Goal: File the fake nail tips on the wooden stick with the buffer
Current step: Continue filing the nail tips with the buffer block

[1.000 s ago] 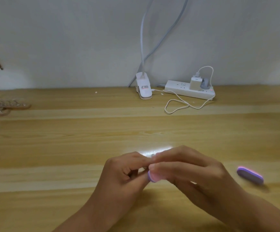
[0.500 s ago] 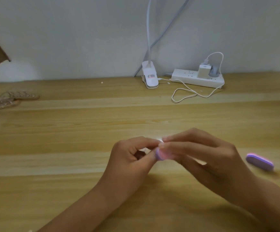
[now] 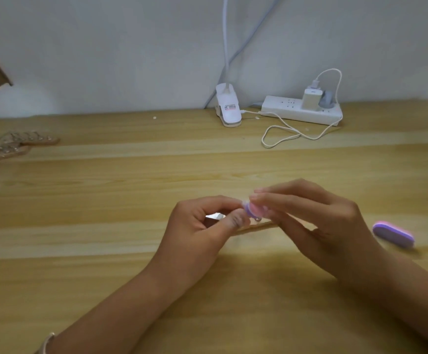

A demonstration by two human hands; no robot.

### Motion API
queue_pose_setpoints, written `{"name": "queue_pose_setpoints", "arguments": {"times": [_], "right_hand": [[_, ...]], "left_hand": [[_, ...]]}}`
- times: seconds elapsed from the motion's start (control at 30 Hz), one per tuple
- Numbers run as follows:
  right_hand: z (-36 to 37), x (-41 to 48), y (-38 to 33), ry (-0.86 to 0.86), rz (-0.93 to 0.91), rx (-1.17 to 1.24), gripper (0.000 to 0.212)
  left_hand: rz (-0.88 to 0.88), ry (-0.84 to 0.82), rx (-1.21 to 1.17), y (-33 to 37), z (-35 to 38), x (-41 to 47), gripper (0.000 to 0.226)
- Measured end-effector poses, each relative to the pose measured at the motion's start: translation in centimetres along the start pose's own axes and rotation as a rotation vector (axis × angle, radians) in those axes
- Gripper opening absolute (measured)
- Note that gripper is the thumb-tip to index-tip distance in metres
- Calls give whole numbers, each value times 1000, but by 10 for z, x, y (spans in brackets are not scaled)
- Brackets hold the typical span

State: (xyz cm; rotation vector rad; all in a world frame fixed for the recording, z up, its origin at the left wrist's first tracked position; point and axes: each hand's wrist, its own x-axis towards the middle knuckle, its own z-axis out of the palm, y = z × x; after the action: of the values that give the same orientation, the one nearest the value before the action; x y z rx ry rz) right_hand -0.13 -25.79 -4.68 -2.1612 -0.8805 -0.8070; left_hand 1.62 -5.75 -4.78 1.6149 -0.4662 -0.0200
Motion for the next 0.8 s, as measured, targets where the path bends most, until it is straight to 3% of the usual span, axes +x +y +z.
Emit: {"name": "queue_pose_setpoints", "arguments": {"times": [0.1, 0.27, 0.63, 0.8], "right_hand": [[4, -3, -6, -27, -81, 28, 22], [1, 2, 2, 52, -8, 10, 26], [9, 2, -2, 55, -64, 23, 23], [1, 3, 4, 85, 20, 8, 23]], "left_hand": [[15, -14, -66, -1, -1, 0, 17], [-33, -26, -178, -2, 1, 3, 20], [-92, -40, -203, -3, -1, 4, 19], [-70, -34, -197, -4, -2, 4, 19]]}}
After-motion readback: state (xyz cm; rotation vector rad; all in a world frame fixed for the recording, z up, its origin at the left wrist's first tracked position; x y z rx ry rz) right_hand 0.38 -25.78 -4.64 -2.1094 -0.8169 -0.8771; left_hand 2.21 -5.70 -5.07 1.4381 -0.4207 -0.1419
